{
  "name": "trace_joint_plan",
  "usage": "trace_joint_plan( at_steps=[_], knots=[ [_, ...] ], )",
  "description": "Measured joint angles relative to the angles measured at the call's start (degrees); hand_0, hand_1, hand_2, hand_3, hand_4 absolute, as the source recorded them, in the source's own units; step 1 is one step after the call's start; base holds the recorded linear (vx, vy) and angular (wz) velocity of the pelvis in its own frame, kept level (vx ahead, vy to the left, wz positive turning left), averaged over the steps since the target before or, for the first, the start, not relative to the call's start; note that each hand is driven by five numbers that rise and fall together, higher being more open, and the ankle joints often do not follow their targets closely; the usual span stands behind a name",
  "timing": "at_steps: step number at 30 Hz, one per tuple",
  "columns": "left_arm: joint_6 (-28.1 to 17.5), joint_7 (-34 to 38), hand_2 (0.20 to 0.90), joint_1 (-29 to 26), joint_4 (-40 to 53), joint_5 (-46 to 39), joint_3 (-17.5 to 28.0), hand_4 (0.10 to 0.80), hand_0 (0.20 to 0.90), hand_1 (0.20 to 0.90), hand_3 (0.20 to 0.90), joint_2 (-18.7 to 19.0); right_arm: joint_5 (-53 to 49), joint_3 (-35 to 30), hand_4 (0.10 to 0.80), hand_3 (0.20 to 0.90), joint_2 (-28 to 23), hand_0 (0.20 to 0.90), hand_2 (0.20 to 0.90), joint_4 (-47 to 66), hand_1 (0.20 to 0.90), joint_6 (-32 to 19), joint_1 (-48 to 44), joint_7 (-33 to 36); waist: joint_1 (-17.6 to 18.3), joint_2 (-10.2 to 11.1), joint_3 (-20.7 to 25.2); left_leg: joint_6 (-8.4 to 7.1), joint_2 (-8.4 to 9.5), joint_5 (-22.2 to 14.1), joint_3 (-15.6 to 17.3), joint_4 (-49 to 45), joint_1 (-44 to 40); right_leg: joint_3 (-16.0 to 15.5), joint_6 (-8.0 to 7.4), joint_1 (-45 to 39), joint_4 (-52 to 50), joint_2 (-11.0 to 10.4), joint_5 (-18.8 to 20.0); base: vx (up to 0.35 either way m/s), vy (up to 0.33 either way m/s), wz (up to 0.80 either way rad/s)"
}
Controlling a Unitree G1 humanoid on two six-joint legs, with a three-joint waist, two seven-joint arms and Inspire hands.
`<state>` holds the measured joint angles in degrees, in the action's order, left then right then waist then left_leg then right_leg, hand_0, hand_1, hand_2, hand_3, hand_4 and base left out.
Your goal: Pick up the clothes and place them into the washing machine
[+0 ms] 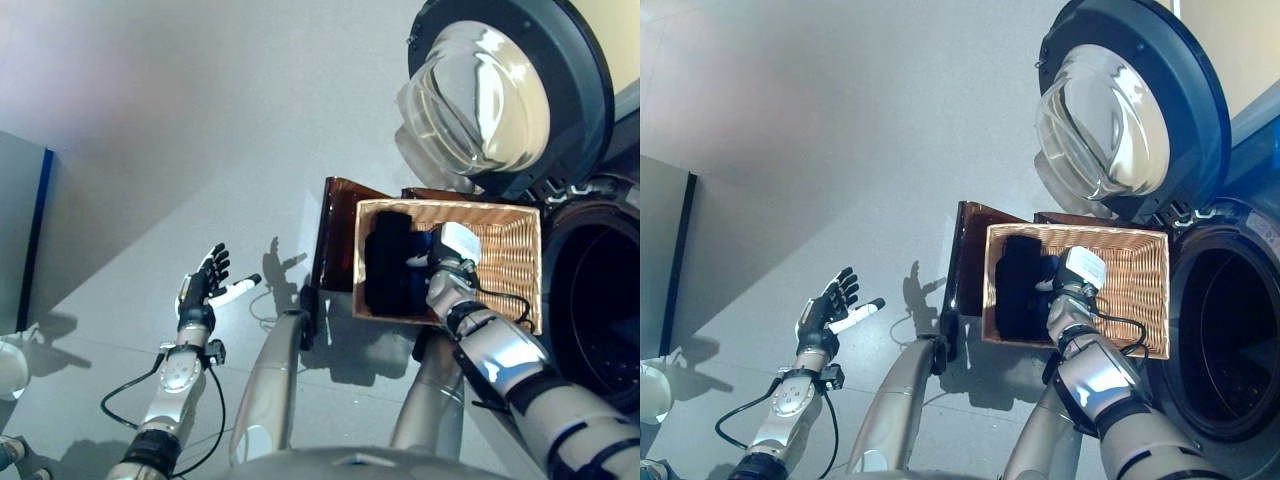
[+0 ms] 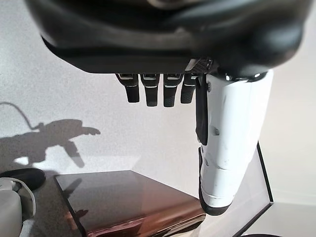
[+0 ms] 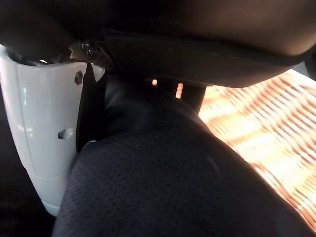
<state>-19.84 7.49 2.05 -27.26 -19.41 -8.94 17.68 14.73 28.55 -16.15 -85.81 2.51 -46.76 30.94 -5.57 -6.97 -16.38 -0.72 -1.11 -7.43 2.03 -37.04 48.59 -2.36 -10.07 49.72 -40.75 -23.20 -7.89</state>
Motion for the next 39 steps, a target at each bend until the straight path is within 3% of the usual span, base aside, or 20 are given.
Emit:
trace_joint_plan(
  at_steps=[7,10,14,21,27,29,33,39],
  knots=[
    [-0.02,1.58,0.9,0.06,-0.4,0.01,2.18,0.8,0.9,0.9,0.9,0.05,-8.72,-6.84,0.3,0.2,-1.37,0.2,0.2,7.72,0.2,-3.52,4.28,0.29,1.77,0.08,0.55,0.29,-0.1,-0.31,0.19,-0.99,1.65,0.1,-0.06,1.26,0.01,0.26,0.09,0.0,0.0,0.0],
    [-0.19,2.72,0.9,-0.04,-0.56,-0.02,3.29,0.8,0.9,0.9,0.9,0.01,-14.96,-11.25,0.3,0.2,-2.83,0.2,0.2,21.36,0.2,-6.65,11.87,0.19,3.49,0.48,0.49,0.51,-0.46,-1.23,0.83,-2.15,2.11,0.91,-0.13,1.83,0.07,0.7,0.18,-0.005,-0.014,-0.1],
    [-0.62,2.85,0.9,-0.14,-1.3,-0.09,4.24,0.8,0.9,0.9,0.9,0.01,-24.91,-17.39,0.3,0.2,-3.06,0.2,0.2,28.28,0.2,-13.54,17.32,0.1,5.28,0.64,0.43,0.77,-1.08,-2.1,1.41,-2.94,2.1,1.57,-0.27,1.87,0.34,1.15,0.27,0.003,-0.022,-0.14],
    [-0.93,2.13,0.9,0.01,-1.37,-1.06,4.13,0.8,0.9,0.9,0.9,0.0,-49.92,-29.98,0.3,0.2,-3.19,0.2,0.2,23.51,0.2,-23.33,18.11,-6.25,6.36,1.09,0.14,0.62,-1.19,-2.26,1.41,-2.84,1.97,1.56,-0.31,1.95,0.4,1.23,0.26,0.001,-0.004,0.0],
    [-1.82,1.08,0.9,-0.01,-1.48,-1.99,4.13,0.8,0.9,0.9,0.9,-0.01,-71.04,-34.84,0.3,0.2,-1.84,0.2,0.2,23.13,0.2,-27.57,19.47,-14.94,6.38,1.13,0.11,0.68,-1.19,-2.31,1.46,-2.81,1.92,1.62,-0.3,1.95,0.4,1.2,0.26,0.003,-0.005,0.0],
    [-1.83,0.41,0.9,0.04,-1.49,-2.72,4.14,0.8,0.9,0.9,0.9,-0.01,-81.51,-41.01,0.3,0.2,0.13,0.2,0.2,23.25,0.2,-29.64,18.54,-18.97,6.34,1.12,0.1,0.69,-1.19,-2.31,1.44,-2.8,1.89,1.63,-0.31,1.95,0.36,1.19,0.26,0.0,0.0,0.0],
    [-1.87,-0.82,0.9,0.17,-1.53,-4.18,4.13,0.8,0.9,0.9,0.9,-0.08,-97.81,-47.49,0.3,0.2,1.95,0.2,0.2,23.15,0.2,-32.03,17.13,-25.69,6.26,1.1,0.11,0.75,-1.15,-2.98,1.41,-2.7,1.85,1.62,-0.38,1.89,0.39,1.14,0.18,0.055,-0.01,0.0],
    [-1.88,-2.38,0.9,0.32,-1.54,-6.08,3.78,0.8,0.9,0.9,0.9,-0.11,-108.35,-53.44,0.3,0.2,2.61,0.2,0.2,23.01,0.2,-35.42,15.62,-28.5,6.23,1.06,0.13,0.68,-1.1,-2.44,1.55,-2.78,1.85,1.77,-0.45,2.01,0.18,1.06,0.07,-0.034,0.0,0.0]
  ],
)
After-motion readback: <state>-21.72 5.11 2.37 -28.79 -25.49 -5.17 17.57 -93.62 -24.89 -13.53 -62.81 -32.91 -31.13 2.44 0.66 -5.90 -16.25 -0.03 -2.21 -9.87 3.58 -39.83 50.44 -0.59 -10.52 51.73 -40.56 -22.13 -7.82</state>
